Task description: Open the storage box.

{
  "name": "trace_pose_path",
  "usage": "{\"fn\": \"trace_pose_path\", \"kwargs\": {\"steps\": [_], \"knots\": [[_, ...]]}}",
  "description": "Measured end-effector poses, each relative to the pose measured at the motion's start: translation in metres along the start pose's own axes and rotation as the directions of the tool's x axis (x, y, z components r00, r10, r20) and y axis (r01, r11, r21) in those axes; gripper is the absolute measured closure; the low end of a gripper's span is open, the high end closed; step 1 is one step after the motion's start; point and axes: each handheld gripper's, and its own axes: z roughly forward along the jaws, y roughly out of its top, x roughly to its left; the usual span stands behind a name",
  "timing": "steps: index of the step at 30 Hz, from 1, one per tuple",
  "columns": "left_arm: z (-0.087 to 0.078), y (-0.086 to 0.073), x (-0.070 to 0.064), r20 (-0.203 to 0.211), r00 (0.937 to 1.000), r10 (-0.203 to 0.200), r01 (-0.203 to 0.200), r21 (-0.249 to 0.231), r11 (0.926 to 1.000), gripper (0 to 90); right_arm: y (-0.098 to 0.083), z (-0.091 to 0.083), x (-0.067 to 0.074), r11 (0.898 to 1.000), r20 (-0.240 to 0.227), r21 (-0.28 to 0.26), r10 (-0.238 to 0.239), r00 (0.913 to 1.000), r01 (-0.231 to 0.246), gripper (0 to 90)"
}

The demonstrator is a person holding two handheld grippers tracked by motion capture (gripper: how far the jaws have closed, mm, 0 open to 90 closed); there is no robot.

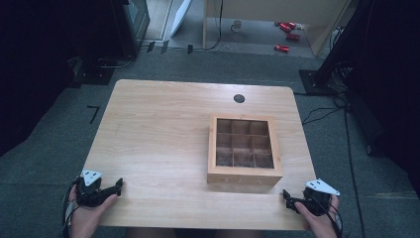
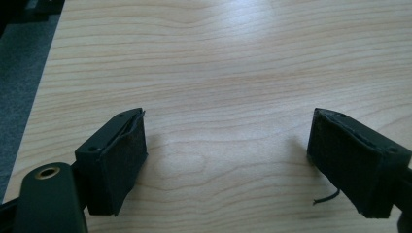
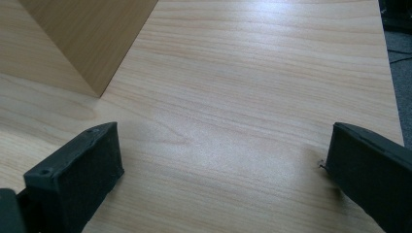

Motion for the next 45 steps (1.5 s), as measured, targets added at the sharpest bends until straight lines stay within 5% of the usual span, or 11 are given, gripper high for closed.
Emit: {"fn": "trace_pose_path", "kwargs": {"steps": [8, 14, 30, 45], "knots": [[-0.005, 0.010, -0.026, 0.072, 0.9969, 0.034, -0.031, -0.037, 0.9988, 14.9, 0.000, 0.000, 0.000, 1.000, -0.001, 0.001, 0.000, 1.0000, 0.000, 0.0], [-0.007, 0.019, -0.053, 0.139, 0.9889, 0.053, -0.044, -0.062, 0.9971, 15.2, 0.000, 0.000, 0.000, 1.000, -0.003, 0.001, -0.002, 1.0000, 0.002, 0.0], [-0.005, 0.038, -0.132, 0.274, 0.9476, 0.165, -0.145, -0.091, 0.9853, 15.4, 0.002, 0.002, 0.003, 1.000, -0.017, 0.001, -0.015, 0.9997, 0.015, 0.0], [-0.003, 0.047, -0.171, 0.357, 0.9164, 0.181, -0.153, -0.104, 0.9827, 15.9, 0.002, 0.001, 0.002, 1.000, -0.027, 0.009, -0.026, 0.9993, 0.026, 0.0]]}}
